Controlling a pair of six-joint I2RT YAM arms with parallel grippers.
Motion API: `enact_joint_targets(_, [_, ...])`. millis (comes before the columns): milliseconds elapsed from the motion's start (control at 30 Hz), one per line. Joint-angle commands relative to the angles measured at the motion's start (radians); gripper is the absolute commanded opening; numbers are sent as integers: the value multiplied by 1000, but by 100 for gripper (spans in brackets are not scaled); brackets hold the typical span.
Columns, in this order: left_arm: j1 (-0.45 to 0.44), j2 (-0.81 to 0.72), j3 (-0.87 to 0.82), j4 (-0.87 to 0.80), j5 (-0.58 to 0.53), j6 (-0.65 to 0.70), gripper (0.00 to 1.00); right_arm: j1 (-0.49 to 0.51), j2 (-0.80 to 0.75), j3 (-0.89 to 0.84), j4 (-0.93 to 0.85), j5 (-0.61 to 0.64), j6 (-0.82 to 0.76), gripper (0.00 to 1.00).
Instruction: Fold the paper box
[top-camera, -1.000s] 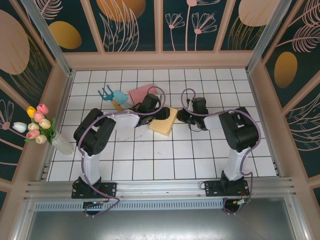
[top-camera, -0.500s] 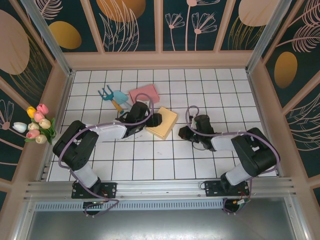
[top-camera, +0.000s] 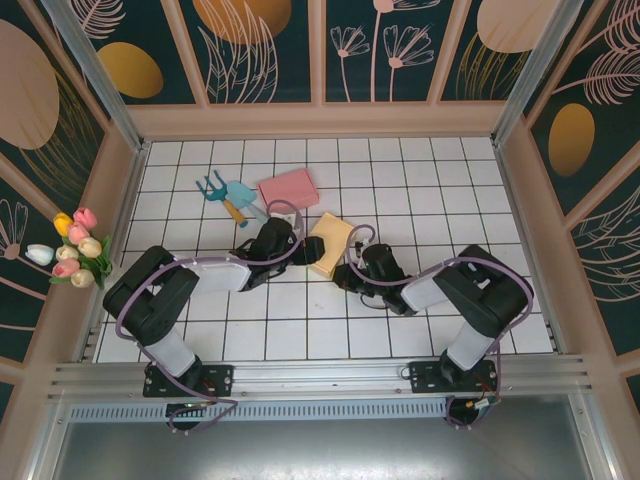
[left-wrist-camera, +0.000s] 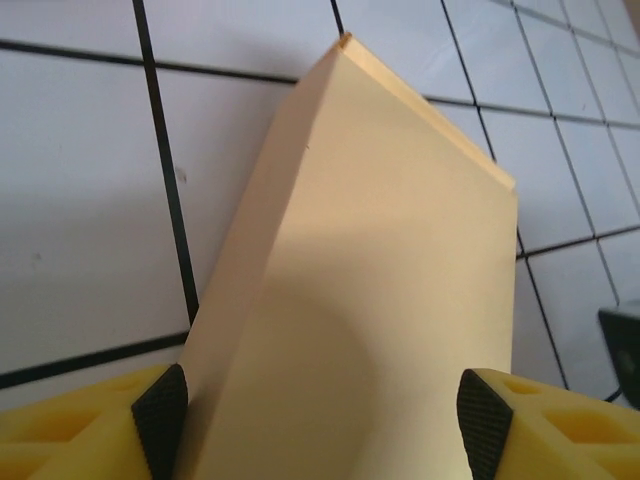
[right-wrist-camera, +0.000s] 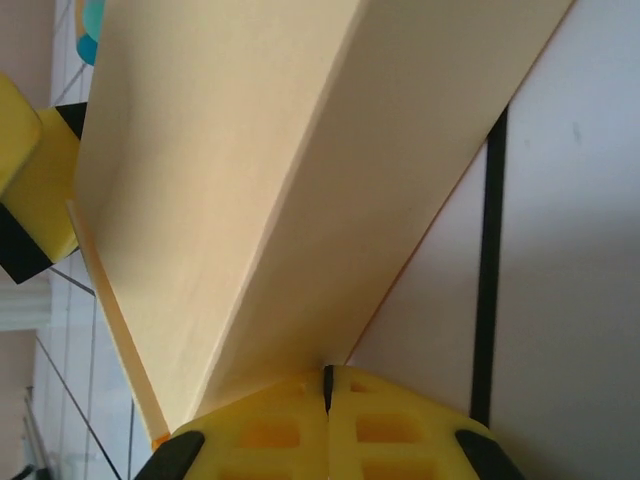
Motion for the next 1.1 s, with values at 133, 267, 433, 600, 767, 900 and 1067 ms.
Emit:
enact_joint_targets(133, [-46, 13, 60, -45, -35, -67, 74, 61, -6, -41, 226, 101, 126, 9])
enact_joint_targets(267, [-36, -55, 144, -268, -313, -14, 76, 59, -158, -104, 62, 269, 43, 19])
enact_joint_targets(433, [-36, -213, 115, -408, -477, -54, 77, 61, -434, -101, -259, 491, -135, 38])
enact_joint_targets(600, [-36, -374, -111, -239, -311, -235, 78, 16, -576, 30, -501, 579, -382, 72])
enact_joint_targets(767, [-45, -360, -254, -20, -108, -471, 78, -175, -495, 199, -584, 286, -542, 73])
enact_joint_targets(900, [-77, -313, -290, 131, -20, -578, 78, -280, -343, 304, -574, 90, -612, 73])
enact_joint_targets(1067, [-117, -284, -253, 118, -78, -590, 78, -297, -166, 375, -514, -13, -647, 71])
